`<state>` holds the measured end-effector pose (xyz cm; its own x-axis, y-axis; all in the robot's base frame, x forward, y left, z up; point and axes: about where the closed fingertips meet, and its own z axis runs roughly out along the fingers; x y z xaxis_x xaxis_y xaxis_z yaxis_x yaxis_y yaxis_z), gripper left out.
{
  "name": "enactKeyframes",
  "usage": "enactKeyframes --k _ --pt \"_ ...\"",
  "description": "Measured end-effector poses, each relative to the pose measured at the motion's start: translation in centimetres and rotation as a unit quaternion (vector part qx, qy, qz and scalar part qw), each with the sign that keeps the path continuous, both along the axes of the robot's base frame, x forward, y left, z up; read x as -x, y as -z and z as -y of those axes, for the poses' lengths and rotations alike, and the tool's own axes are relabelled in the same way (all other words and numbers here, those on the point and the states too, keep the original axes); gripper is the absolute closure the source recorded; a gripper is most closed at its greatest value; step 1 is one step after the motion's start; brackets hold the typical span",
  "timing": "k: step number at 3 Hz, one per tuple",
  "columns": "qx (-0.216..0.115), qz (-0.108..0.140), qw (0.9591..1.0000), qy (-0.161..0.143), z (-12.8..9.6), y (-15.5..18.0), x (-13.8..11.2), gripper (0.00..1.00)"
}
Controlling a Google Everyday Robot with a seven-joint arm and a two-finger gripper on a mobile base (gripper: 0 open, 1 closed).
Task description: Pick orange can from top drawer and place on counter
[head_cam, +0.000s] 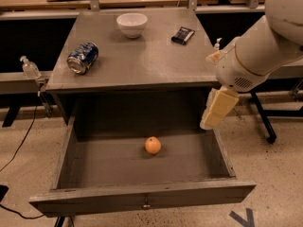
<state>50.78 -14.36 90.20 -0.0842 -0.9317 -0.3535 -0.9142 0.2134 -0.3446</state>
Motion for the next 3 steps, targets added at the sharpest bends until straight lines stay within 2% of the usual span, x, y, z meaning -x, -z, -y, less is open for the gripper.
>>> enactKeyframes --k 1,2,3 --pt "0.001 -0.015 0.9991 -0.04 -2.1 1.8 -0.4 0.0" --pt "0.0 -0.031 0.9979 -0.056 -4.5 6.5 -1.6 0.0" --pt "-0.026 -0.044 0.9972 -0.055 -6.9 12.7 -2.5 0.0"
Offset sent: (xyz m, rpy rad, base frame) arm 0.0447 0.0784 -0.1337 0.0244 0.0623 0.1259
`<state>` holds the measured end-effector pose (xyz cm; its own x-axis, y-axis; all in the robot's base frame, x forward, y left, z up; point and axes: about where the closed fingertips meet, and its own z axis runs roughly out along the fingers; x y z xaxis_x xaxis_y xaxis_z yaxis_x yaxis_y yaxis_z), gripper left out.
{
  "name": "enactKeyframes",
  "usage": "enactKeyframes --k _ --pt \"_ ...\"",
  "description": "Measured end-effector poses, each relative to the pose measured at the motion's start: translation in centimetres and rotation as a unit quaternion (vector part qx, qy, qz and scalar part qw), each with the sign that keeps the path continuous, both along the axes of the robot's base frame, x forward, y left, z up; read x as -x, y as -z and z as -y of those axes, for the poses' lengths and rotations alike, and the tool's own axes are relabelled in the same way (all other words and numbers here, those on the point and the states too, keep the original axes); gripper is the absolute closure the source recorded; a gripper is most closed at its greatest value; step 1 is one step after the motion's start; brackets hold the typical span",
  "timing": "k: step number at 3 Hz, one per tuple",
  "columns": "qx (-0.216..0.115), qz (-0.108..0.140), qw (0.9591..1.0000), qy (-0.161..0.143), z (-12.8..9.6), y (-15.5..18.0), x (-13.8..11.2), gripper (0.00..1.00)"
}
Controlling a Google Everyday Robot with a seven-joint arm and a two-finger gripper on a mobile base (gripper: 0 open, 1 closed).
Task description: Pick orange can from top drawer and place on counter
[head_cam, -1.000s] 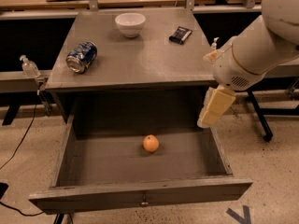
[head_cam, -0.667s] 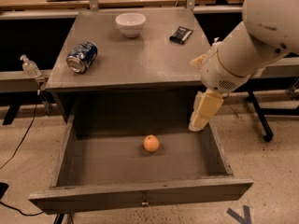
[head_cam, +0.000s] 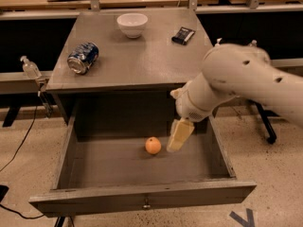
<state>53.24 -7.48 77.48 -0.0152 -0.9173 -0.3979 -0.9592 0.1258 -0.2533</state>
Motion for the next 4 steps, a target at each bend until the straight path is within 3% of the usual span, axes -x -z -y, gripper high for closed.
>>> enactKeyframes --k 1,2,3,4 --pt "-0.051 0.001 0.9987 0.005 -2.0 5.6 -1.5 0.0" --pt "-0.126 -0.02 0.9918 0.001 -3.9 9.8 -2.5 0.0" --pt "-0.192 -0.054 0.9799 -0.011 -5.9 12.7 -2.7 0.0" --pt "-0.219 -0.077 0.9723 -0.026 -7.3 15.6 -2.4 0.02"
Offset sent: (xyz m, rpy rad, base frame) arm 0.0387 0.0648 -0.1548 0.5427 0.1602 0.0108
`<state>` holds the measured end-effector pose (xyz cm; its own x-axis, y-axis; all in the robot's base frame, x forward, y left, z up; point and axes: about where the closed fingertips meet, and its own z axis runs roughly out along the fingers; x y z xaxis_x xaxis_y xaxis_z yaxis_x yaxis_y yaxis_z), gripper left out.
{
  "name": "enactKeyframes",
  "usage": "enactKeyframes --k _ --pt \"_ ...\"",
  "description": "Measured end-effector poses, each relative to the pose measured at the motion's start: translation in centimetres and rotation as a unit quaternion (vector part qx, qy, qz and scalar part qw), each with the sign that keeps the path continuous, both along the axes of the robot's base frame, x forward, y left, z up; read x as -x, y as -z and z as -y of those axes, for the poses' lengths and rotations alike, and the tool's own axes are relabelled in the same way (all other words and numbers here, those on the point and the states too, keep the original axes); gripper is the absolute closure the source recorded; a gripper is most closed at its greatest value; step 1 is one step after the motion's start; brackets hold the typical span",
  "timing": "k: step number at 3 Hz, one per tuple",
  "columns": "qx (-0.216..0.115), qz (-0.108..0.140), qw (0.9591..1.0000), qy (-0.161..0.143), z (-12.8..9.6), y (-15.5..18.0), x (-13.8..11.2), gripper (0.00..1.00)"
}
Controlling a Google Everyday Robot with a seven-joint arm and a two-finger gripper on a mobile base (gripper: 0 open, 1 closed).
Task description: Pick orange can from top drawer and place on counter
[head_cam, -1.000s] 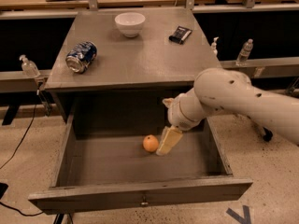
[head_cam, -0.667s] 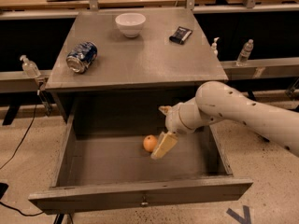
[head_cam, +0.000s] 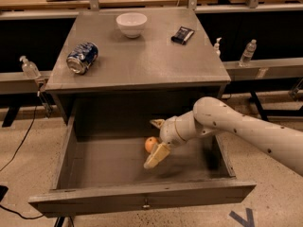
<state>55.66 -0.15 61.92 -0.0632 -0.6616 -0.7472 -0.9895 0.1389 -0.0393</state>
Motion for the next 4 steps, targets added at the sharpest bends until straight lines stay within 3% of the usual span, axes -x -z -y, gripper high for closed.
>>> enactKeyframes --k 1,2,3,4 --pt "0.01 0.013 0.9998 -0.011 -0.2 1.2 0.1 0.33" --pt "0.029 0.031 0.999 -0.016 0.3 1.6 0.1 0.56" --pt "-0.009 0.051 0.9984 -0.021 1.2 -0.9 -0.3 0.79" --pt "-0.065 0.123 0.9896 -0.037 3.6 -11.1 -1.2 1.0"
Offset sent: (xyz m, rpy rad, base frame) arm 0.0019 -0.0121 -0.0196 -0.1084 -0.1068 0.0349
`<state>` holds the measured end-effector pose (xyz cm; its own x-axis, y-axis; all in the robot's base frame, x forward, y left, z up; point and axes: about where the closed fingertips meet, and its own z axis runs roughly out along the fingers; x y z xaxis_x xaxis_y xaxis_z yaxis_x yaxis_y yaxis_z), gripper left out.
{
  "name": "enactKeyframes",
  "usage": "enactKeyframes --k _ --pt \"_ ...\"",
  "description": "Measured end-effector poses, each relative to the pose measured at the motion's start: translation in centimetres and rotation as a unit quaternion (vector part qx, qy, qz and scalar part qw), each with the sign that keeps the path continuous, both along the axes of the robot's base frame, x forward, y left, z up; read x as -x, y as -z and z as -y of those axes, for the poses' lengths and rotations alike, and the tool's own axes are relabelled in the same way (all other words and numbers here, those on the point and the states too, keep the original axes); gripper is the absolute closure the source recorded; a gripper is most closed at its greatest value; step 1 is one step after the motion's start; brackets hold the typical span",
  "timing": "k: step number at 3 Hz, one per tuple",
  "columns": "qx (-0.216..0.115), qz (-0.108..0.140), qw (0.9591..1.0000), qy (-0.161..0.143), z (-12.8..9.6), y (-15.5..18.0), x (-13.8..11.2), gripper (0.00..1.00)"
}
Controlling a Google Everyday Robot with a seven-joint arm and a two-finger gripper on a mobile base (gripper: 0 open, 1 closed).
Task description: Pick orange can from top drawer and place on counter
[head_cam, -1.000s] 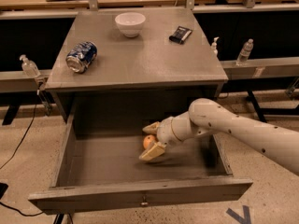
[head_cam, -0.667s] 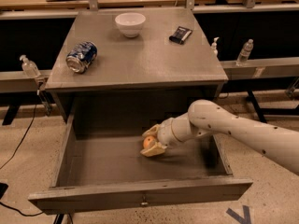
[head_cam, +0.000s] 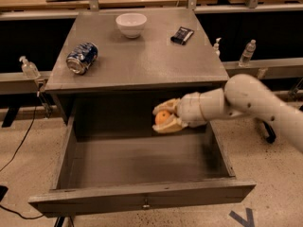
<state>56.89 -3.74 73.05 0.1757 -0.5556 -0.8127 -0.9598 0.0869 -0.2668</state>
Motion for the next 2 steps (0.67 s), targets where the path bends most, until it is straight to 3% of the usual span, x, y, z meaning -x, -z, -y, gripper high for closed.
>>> enactKeyframes --k 1,2 --pt "-0.035 0.053 0.9977 -0.022 2.0 -9.5 -0.9 1.0" --pt "-0.027 0.06 0.9973 -0.032 2.2 -15.6 -4.0 1.0"
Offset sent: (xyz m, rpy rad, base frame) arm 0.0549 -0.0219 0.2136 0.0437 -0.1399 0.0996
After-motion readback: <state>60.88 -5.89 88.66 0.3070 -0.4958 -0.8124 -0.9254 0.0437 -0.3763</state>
